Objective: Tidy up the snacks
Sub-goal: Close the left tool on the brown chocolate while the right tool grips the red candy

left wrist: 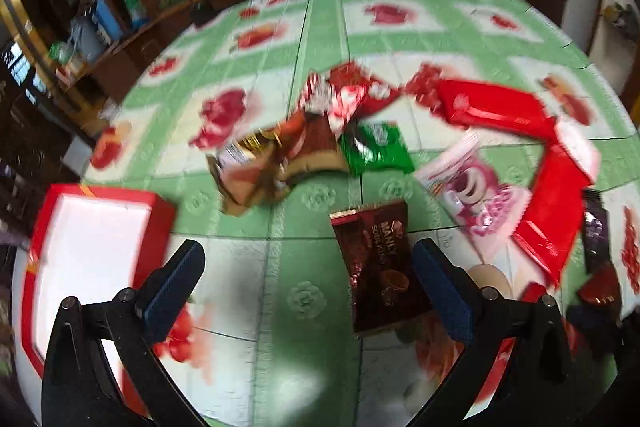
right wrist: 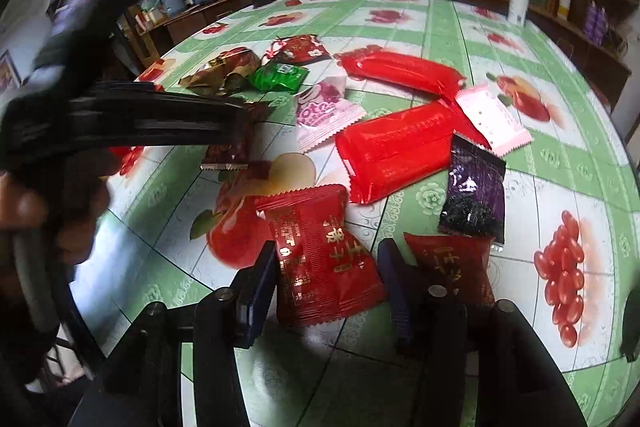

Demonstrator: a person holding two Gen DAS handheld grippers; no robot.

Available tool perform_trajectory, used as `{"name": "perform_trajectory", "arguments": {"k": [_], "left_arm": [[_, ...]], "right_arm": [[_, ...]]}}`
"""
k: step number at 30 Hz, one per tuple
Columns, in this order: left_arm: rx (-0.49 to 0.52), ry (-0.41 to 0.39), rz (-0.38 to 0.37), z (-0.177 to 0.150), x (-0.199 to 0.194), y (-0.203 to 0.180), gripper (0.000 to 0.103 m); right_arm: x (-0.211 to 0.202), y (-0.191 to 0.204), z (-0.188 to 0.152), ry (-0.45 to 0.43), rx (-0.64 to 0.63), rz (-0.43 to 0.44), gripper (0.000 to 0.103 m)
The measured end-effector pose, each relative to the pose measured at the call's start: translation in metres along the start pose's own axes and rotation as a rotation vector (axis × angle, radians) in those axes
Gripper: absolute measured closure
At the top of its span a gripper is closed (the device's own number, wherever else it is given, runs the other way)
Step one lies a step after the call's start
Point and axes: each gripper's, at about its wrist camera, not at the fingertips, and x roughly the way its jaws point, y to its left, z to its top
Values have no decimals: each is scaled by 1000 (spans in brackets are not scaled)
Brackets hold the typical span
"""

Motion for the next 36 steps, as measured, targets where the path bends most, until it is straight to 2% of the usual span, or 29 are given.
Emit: {"name": "perform_trajectory", "arguments": {"k": [3,6,10,13,14,15,17,18,26,30,32,36], "left_arm": [[-33,45,15,-2,15,0,0],[-80,37,-29,-1,21,2,0],[-122,39,-82,0,25,4,0],[-133,11,-145,-1,26,8,14],[-123,-6,-145,-2,24,9,26],[-114,-14,-155,-1,22,11,33],[-100,-16,-161,-1,20,13,61],[-96,-14,-167,-2,18,15,65],[-74,4,-218,-25,4,35,67],[-52,-37,-236,-40,-18,44,67],[-69,-51,-247,-44,-28,54,67],[-96,-89,-246,-54,-48,75,67]], "right_arm": [[1,-2,1,-7,5,12,48],[1,-8,1,-19,32,50,48],[2,-7,2,-21,28,44,48],[2,-5,2,-19,20,32,48],[3,-4,3,-17,13,23,48],[3,-1,3,-14,3,5,49],[4,3,2,-8,-15,-27,49],[5,5,2,-7,-20,-38,50],[6,13,3,-3,-20,-84,50],[5,13,4,-13,23,-37,53],[4,14,4,-16,47,12,56],[4,20,2,-16,69,51,57]]}}
